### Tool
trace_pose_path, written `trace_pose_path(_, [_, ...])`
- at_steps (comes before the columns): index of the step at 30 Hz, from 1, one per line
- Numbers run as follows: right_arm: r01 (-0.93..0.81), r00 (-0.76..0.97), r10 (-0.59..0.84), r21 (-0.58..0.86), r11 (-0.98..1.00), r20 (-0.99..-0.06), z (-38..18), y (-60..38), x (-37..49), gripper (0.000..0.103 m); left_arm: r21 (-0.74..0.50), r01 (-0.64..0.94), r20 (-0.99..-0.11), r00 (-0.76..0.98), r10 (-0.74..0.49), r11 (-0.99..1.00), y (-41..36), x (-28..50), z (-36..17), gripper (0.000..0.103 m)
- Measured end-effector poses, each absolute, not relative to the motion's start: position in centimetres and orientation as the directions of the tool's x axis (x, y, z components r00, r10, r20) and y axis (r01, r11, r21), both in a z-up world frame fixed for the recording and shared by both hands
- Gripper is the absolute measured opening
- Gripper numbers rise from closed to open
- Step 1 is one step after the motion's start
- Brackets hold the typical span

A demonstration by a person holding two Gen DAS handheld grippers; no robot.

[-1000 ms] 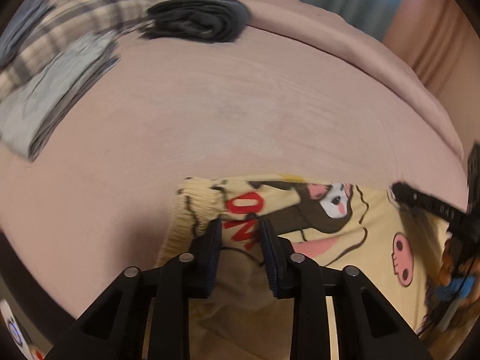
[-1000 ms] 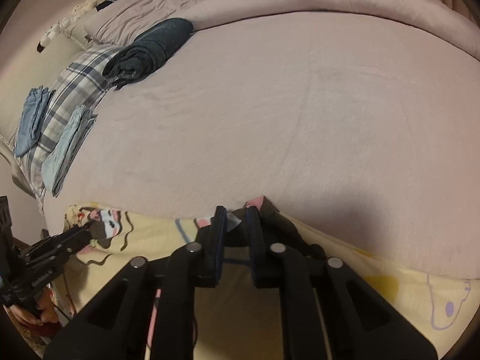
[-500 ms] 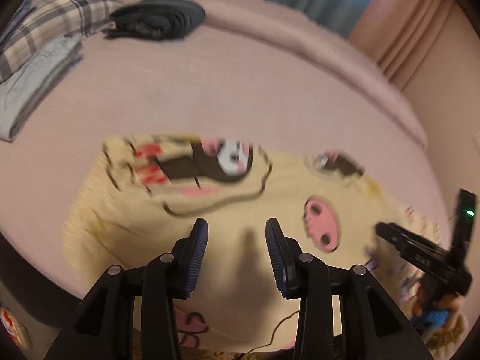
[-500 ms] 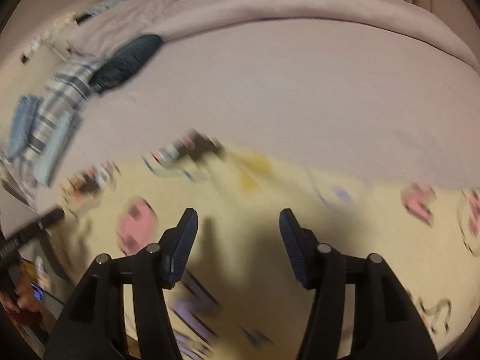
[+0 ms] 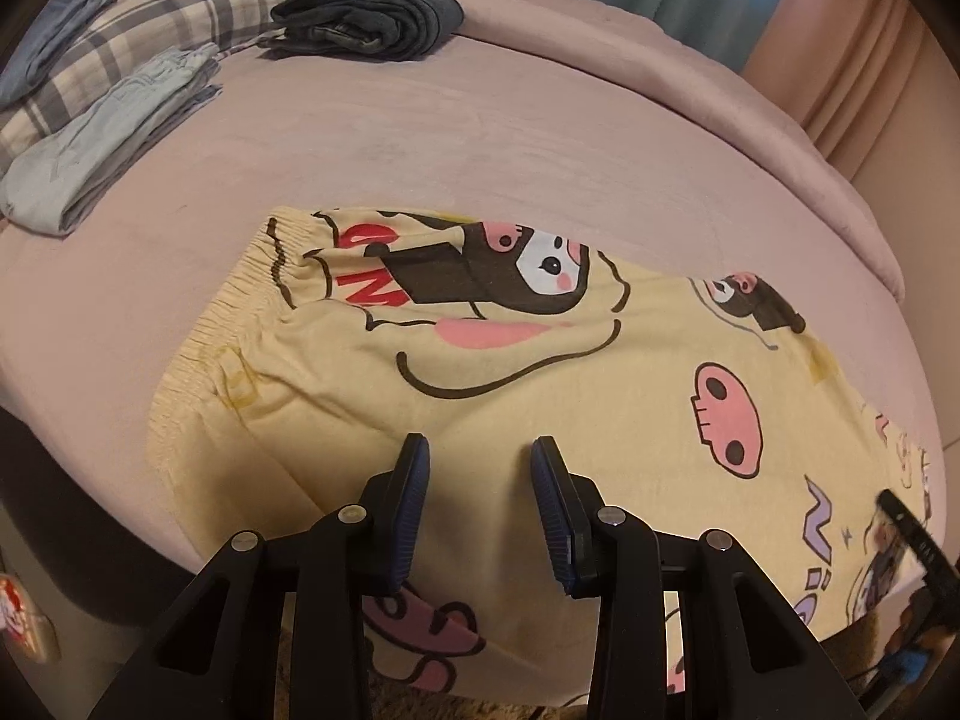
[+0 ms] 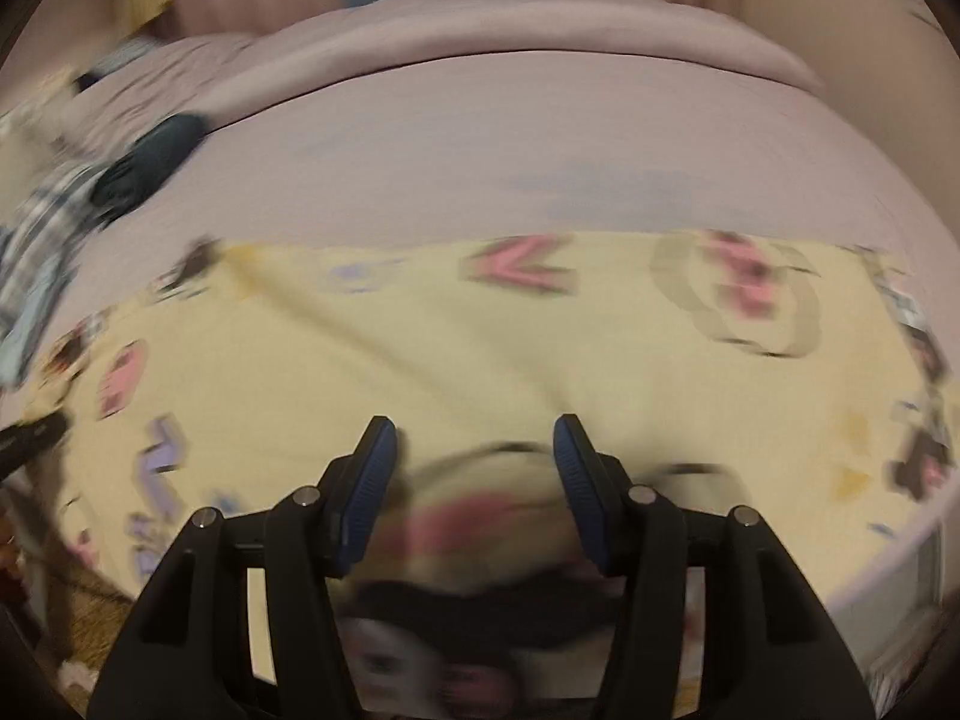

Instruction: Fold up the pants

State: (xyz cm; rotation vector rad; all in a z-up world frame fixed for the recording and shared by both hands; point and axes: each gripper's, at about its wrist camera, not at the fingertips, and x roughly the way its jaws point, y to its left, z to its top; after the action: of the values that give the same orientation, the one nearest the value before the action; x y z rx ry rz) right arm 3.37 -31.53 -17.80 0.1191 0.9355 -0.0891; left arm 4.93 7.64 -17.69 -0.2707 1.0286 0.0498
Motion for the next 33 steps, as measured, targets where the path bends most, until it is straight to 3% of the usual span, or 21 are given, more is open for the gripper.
trace_pose_path(3, [0.215,0.601,-0.036,0.118,0.97,-0.799,-18.0,-36.4,2.9,0.052,-0.154,-0.16,-0.863,0.503,-0.054,0.975,7.0,5.0,-17.5,0.039])
trace_pose_path(7, [0.274,0.634,0.036,0.268,0.924,-0.773,-17.6,-42.6,2.1,0.039,-0.098,-0.152,-0.879,0.476,-0.014,0.984,5.6,5.4,-17.1,0.039])
trace_pose_path(9, [0.288,0.626,0.07,0.314,0.905,-0.777,-16.8,-44.1,2.4,0.045,-0.146,-0.124,-0.879,0.471,-0.072,0.981,4.6,5.7,-16.5,0.039])
trace_pose_path(13, [0.308,0.659,-0.108,0.137,0.942,-0.744,-13.8,-45.2,3.5,0.062,-0.206,-0.041,-0.857,0.49,-0.16,0.978,1.4,6.8,-15.0,0.039])
trace_pose_path(15, [0.324,0.653,-0.151,0.093,0.942,-0.742,-13.3,-46.6,4.7,0.064,-0.22,0.003,-0.844,0.502,-0.192,0.975,-0.2,7.4,-14.5,0.039])
trace_pose_path(19, [0.324,0.637,-0.102,0.146,0.935,-0.764,-14.3,-50.0,8.1,0.062,-0.258,0.089,-0.835,0.48,-0.269,0.962,-3.9,8.6,-15.2,0.039])
trace_pose_path(23, [0.394,0.541,-0.167,0.073,0.916,-0.824,-17.0,-51.7,10.4,0.061,-0.21,0.096,-0.872,0.431,-0.231,0.973,-5.5,9.4,-17.5,0.039])
trace_pose_path(27, [0.411,0.563,-0.216,0.043,0.911,-0.798,-17.6,-52.4,10.6,0.059,-0.171,0.122,-0.864,0.459,-0.208,0.978,-5.4,8.6,-17.9,0.039])
trace_pose_path(29, [0.465,0.504,-0.346,-0.089,0.881,-0.792,-18.4,-52.5,11.0,0.071,-0.169,0.101,-0.864,0.464,-0.197,0.98,-5.1,8.4,-18.1,0.039])
trace_pose_path(30, [0.479,0.512,-0.34,-0.066,0.875,-0.789,-18.7,-53.1,10.7,0.077,-0.168,0.091,-0.863,0.468,-0.191,0.982,-5.1,8.2,-18.0,0.039])
trace_pose_path(33, [0.483,0.581,-0.267,0.063,0.873,-0.769,-18.2,-54.5,9.2,0.074,-0.131,0.094,-0.867,0.472,-0.16,0.987,-5.6,7.6,-17.7,0.039])
